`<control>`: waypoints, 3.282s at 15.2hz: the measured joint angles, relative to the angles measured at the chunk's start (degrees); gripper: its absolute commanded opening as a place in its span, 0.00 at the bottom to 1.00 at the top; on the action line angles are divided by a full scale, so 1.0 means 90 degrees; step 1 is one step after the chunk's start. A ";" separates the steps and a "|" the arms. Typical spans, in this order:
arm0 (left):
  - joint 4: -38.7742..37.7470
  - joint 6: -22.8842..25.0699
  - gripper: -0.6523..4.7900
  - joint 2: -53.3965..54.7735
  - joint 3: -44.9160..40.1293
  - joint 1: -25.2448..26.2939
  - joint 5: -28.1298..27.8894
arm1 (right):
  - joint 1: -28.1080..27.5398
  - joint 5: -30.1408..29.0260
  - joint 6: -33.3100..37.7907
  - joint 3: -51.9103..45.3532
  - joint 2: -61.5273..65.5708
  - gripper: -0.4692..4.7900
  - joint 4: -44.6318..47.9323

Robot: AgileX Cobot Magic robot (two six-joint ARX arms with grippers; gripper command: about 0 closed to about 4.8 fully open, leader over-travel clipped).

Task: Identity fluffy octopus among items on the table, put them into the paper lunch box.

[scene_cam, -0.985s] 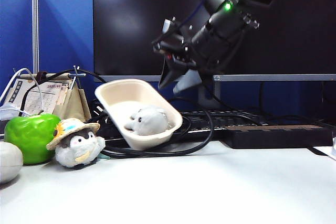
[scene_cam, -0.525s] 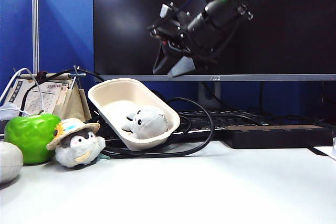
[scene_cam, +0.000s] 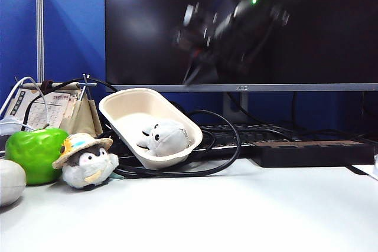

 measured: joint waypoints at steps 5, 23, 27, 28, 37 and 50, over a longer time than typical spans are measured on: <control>0.0168 0.0000 0.28 0.0000 -0.0005 0.0002 -0.0007 | -0.0005 0.0194 -0.0039 0.0002 -0.1360 0.09 -0.1717; 0.0296 0.0107 0.28 0.0000 -0.0010 0.0002 -0.0415 | 0.0041 0.0542 0.0051 -0.1462 -0.7851 0.09 -0.5168; 0.0967 0.1056 0.26 0.0000 -0.0010 0.0000 -0.1226 | 0.0041 0.0544 0.0061 -0.2516 -0.8786 0.09 -0.4187; 0.1183 0.1336 0.25 0.0000 -0.0010 0.0002 -0.1409 | 0.0041 0.0580 0.0061 -0.2771 -0.8864 0.09 -0.3997; 0.1559 0.2640 0.11 0.0000 -0.0010 0.0002 -0.2115 | 0.0041 0.2288 -0.0160 -0.6458 -0.8920 0.09 0.0471; 0.1438 0.2696 0.11 0.0000 -0.0010 0.0002 -0.2276 | 0.0039 0.3359 -0.0148 -0.8211 -0.8913 0.09 0.1819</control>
